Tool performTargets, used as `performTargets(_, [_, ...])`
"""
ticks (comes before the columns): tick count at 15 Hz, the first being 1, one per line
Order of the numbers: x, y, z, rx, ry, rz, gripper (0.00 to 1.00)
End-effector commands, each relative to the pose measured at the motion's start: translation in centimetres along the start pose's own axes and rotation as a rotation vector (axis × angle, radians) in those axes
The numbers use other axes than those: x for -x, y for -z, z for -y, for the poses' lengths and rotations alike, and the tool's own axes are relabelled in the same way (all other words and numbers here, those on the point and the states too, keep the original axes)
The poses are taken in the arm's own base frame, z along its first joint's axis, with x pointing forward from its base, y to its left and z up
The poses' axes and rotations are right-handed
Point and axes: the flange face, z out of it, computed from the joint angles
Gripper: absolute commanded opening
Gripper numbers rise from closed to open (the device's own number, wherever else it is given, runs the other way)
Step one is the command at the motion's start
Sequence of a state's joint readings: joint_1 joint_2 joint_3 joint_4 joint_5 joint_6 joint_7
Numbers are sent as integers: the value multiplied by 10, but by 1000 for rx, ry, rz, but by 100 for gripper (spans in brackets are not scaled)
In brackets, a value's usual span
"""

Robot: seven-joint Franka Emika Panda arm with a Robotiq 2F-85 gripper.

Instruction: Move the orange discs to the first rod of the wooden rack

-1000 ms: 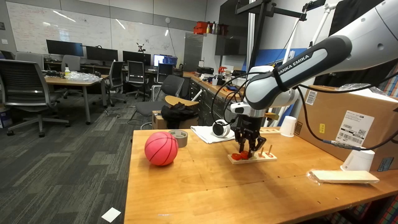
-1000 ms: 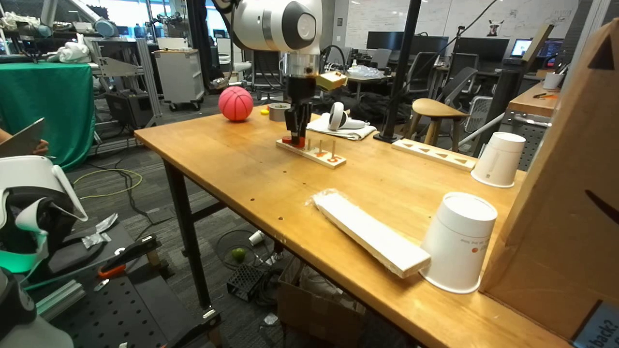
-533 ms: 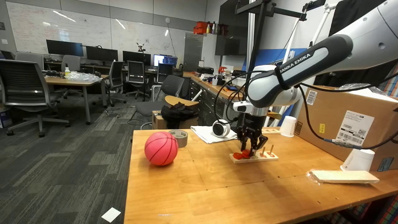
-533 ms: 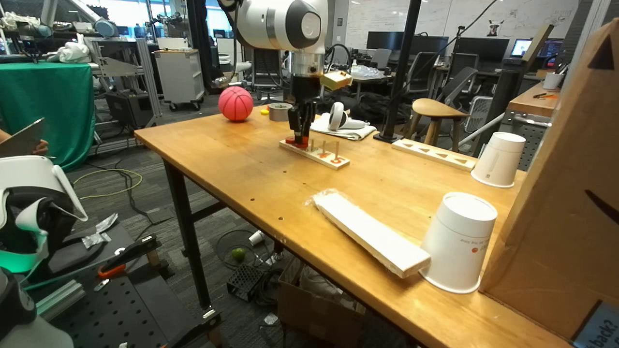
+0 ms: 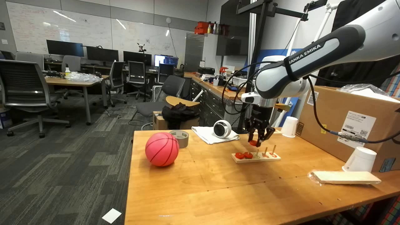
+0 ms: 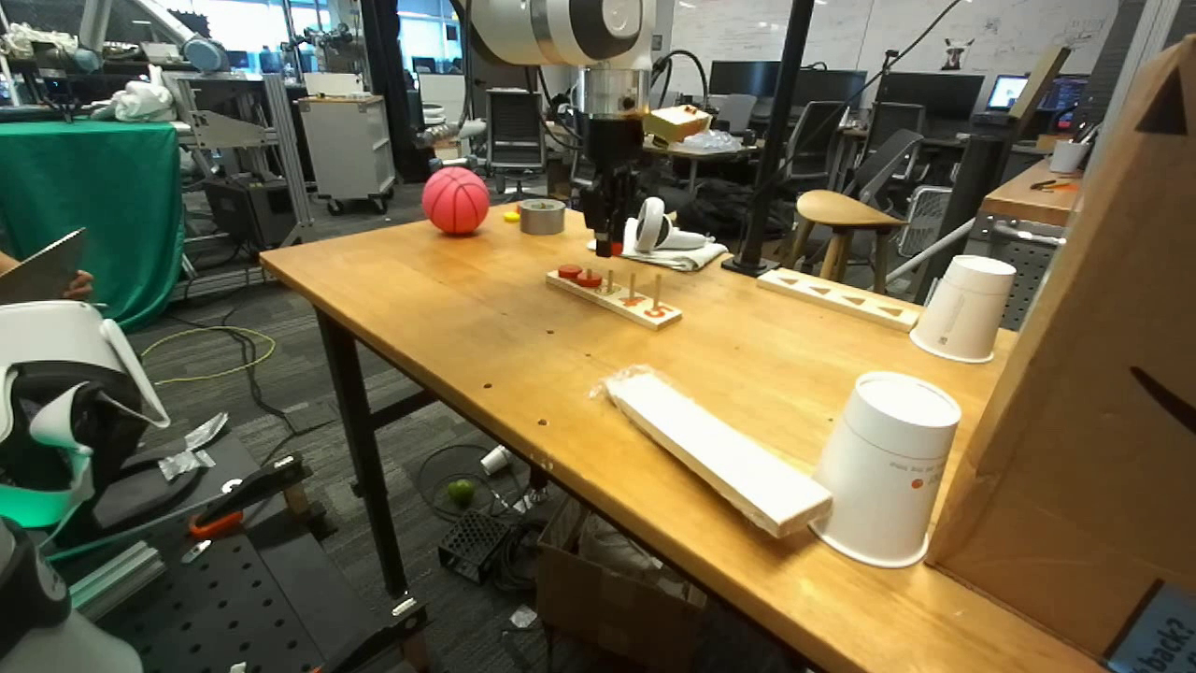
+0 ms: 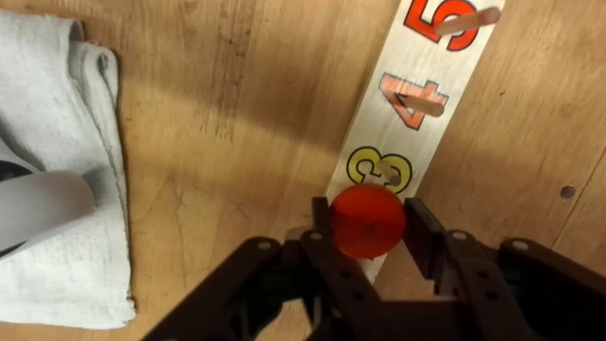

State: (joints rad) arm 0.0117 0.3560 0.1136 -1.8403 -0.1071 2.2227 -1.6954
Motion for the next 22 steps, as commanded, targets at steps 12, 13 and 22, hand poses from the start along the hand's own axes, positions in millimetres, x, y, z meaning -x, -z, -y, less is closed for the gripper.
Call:
performTargets(12, [63, 18, 29, -73, -118, 74, 17])
performTargets(13, [64, 17, 30, -74, -122, 76, 17])
performTargets(22, [67, 13, 34, -56, -107, 99, 17])
